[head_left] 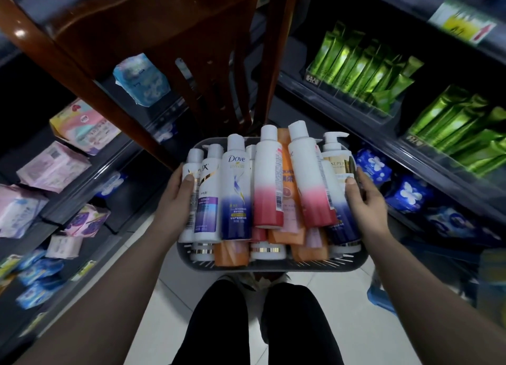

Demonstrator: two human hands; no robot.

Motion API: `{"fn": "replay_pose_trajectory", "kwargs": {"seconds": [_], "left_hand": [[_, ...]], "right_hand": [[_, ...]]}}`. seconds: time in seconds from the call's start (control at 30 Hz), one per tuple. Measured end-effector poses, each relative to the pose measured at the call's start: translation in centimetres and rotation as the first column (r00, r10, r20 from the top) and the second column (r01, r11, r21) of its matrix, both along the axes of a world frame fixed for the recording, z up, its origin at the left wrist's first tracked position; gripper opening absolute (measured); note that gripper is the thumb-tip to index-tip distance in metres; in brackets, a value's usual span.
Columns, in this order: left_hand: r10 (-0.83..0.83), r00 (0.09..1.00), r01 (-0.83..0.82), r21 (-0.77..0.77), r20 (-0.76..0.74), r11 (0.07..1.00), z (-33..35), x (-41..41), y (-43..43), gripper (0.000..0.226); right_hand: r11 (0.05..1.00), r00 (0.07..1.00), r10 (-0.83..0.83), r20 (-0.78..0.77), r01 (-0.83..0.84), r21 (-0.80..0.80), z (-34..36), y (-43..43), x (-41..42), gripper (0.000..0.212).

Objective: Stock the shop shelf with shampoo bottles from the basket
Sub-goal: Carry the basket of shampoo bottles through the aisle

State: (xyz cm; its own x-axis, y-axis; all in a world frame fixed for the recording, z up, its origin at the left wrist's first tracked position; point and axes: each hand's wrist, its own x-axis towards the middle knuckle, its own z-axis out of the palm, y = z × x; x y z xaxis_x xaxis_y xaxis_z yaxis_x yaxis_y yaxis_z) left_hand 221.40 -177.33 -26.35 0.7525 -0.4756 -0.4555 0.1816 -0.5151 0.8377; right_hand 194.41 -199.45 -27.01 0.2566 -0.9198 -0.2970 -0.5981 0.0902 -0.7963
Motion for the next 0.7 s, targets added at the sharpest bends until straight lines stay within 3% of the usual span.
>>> {"fn": "replay_pose_trajectory", "kwargs": {"seconds": [0.13, 0.23, 0.4, 0.7], "left_hand": [[-0.057, 0.997, 0.054, 0.063, 0.06, 0.997, 0.4, 0.1, 0.2, 0.058], [-0.107, 0.984, 0.089, 0.124, 0.141, 0.988, 0.8, 0.2, 0.2, 0.062], [-0.176, 0.965, 0.137, 0.197, 0.194, 0.971, 1.2, 0.0, 0.4, 0.062], [-0.245, 0.916, 0.185, 0.209, 0.316, 0.96, 3.0, -0.1, -0.5, 0.061]], "right_hand": [[1.0, 1.0, -0.006, -0.016, 0.006, -0.004, 0.1, 0.0, 0.1, 0.053], [0.999, 0.999, -0.011, -0.038, 0.009, -0.032, 0.0, -0.2, 0.1, 0.07], [0.999, 0.998, -0.004, 0.064, 0.002, 0.032, 1.7, -0.1, 0.4, 0.054], [0.99, 0.995, 0.091, 0.038, -0.086, -0.113, 4.2, 0.4, 1.7, 0.06]]}}
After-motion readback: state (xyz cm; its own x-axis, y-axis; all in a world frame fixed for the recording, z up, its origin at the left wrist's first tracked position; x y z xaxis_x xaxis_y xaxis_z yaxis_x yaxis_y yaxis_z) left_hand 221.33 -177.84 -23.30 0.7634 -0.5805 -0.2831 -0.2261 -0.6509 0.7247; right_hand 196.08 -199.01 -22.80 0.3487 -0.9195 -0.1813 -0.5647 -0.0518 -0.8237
